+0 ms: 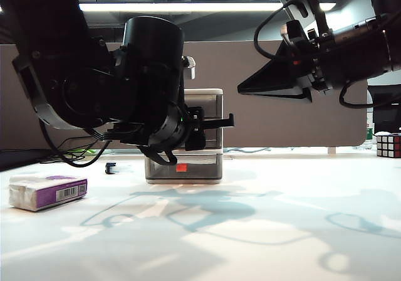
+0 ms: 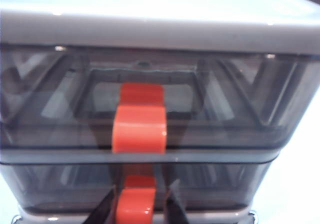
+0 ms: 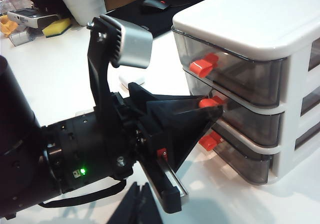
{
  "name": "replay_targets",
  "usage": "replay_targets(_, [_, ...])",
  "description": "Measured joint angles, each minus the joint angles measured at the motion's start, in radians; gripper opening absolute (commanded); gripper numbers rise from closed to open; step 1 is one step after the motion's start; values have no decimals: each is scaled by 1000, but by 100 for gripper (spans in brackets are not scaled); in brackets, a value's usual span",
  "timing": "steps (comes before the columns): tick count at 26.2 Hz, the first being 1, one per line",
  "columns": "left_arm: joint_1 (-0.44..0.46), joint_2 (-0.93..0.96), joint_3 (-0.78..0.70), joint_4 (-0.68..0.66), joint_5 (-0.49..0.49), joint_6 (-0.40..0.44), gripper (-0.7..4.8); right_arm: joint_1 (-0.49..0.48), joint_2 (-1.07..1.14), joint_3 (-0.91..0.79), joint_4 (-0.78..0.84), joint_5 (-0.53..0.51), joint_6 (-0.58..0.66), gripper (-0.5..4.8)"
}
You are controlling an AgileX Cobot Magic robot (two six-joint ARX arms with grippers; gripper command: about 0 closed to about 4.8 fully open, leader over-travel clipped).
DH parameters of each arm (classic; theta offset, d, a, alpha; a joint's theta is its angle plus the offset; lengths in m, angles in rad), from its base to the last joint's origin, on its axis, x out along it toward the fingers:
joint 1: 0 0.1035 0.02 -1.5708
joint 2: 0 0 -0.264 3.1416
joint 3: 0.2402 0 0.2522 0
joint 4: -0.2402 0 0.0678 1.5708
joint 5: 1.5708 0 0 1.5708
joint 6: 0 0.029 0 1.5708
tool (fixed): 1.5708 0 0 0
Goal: Open the second layer of the drawer on the table, pick up a pack of napkins on the table and put it in, and finally close the drawer.
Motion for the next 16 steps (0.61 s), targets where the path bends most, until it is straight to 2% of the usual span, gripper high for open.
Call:
replay_targets(5, [0, 0, 0, -3, -4, 0, -7, 0, 0, 0, 0, 0, 0, -5])
replay_targets(13, [0, 0, 0, -5, -3, 0, -6, 0, 14, 4, 14, 1, -3, -5])
replay_targets(16, [-1, -3, 0, -25, -3, 0, -6, 0, 102, 93, 15, 0, -3, -5])
